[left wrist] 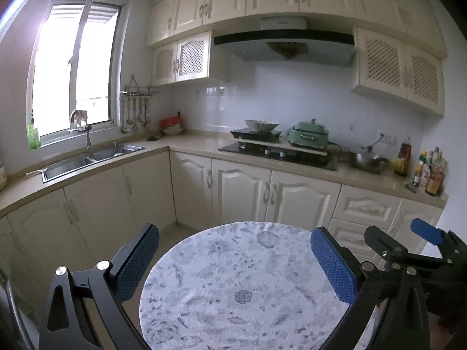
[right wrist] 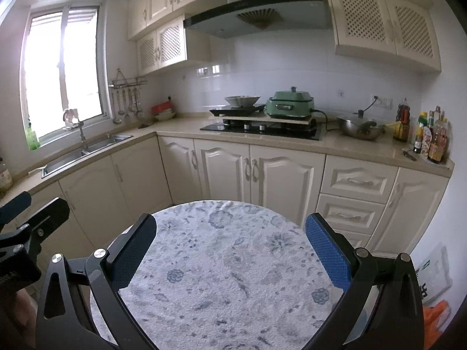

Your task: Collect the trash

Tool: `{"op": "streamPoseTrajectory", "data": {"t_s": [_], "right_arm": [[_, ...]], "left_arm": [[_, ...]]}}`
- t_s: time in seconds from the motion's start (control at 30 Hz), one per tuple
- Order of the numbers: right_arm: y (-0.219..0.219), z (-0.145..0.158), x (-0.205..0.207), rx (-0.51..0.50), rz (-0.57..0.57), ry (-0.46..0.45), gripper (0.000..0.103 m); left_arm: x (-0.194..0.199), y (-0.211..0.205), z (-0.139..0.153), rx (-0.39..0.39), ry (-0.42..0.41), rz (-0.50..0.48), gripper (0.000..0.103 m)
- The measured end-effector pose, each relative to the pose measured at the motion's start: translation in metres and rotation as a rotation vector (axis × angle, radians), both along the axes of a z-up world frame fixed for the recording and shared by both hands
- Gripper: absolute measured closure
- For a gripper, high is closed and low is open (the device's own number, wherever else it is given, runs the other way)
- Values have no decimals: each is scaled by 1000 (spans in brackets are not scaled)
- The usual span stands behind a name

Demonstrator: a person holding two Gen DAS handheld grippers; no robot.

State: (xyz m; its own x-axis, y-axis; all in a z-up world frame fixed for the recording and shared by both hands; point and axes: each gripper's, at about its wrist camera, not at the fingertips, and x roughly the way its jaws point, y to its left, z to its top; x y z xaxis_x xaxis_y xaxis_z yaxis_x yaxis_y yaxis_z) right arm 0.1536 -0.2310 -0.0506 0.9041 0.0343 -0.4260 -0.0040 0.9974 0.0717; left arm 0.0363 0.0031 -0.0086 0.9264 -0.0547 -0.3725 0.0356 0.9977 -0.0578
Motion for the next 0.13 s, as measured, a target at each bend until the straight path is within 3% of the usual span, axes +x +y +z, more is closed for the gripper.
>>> {"op": "streamPoseTrajectory", "data": {"t_s": [0.13], "right_arm": [[-1,-2,1,1,5,1,0]], "left_arm": [[-3,-3,-6,-20,-6,-19,1]]}}
